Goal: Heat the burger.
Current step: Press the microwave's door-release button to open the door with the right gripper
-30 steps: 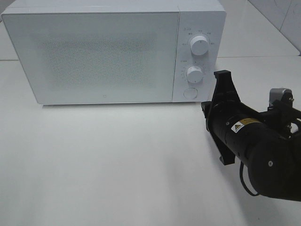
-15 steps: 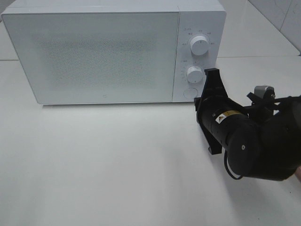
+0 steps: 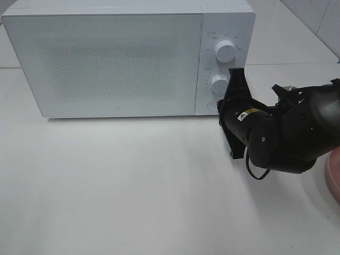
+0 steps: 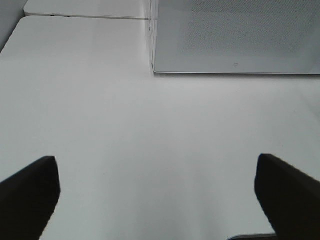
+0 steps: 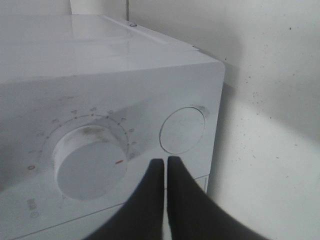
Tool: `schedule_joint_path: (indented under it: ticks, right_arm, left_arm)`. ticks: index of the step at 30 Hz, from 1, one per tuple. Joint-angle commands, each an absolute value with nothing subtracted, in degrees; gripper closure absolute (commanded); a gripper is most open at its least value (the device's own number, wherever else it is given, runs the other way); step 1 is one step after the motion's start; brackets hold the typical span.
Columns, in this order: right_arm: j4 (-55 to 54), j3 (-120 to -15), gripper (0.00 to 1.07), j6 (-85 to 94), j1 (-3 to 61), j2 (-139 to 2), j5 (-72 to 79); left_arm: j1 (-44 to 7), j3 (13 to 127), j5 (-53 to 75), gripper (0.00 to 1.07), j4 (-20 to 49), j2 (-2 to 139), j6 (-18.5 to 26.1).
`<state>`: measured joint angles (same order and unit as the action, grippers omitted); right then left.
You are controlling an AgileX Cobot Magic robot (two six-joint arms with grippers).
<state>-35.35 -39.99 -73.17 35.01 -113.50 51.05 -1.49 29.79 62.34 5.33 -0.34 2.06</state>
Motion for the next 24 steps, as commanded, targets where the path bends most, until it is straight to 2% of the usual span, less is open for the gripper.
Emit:
schedule_joint_path:
  ticks: [1,20,24]
  right_arm:
    - [-33.23,-42.17,1.07,-74.60,34.15,-115.51,50.02]
    - [-31.40,-49.33,1.07,-76.55,31.46,-122.73,48.99]
    - [-32.03,-49.45,1.07,-76.95,31.46,-123.47,52.48]
  left_arm:
    - [-1.32,29.62,61.48,0.09,5.56,-1.38,1.72]
    - [-1.32,29.62,61.48,0.09,5.56,-1.38,1.72]
    - [-1.32,29.62,61.48,0.09,5.56,-1.38,1.72]
